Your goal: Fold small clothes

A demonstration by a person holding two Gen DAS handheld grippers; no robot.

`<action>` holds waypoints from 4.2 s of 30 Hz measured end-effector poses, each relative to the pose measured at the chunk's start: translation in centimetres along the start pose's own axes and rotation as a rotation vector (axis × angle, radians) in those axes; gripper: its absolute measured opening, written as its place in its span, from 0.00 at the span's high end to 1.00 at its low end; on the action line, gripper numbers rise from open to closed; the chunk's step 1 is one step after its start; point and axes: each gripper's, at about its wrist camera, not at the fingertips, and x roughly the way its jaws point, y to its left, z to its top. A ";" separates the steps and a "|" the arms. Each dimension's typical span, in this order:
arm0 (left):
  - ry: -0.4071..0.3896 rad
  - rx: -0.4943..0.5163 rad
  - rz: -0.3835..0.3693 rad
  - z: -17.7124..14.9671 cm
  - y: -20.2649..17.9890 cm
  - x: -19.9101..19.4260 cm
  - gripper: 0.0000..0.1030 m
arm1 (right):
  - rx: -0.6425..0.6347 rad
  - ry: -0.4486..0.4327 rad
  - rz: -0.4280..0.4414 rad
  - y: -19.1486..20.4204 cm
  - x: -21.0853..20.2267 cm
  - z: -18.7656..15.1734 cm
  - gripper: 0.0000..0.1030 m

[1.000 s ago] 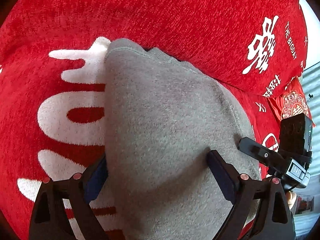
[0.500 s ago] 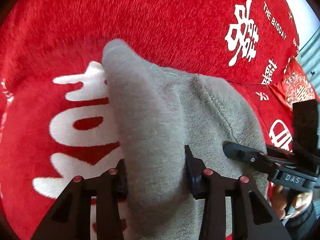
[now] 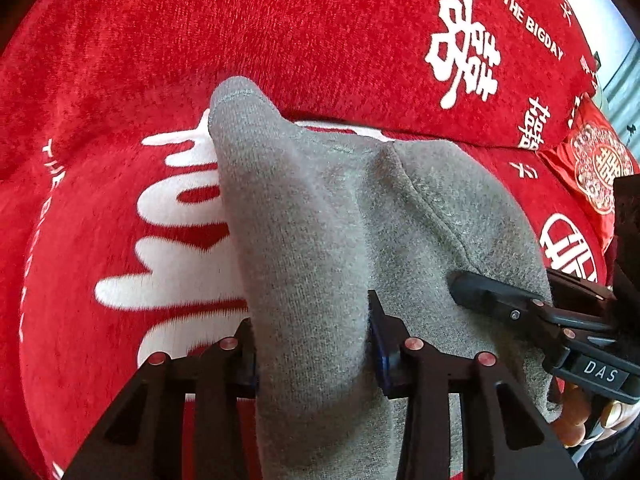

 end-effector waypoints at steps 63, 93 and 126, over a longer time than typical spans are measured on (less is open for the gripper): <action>-0.091 -0.081 0.159 -15.6 3.7 -10.2 0.13 | -0.048 -0.134 0.013 6.4 -8.2 -12.8 0.41; 0.099 -0.128 0.144 -18.1 3.3 -9.8 0.12 | -0.371 0.126 -0.130 11.7 -5.4 -19.6 0.43; -0.070 -0.049 0.306 -17.2 -0.2 -12.2 0.00 | -0.315 0.096 -0.221 12.6 -7.1 -18.1 0.37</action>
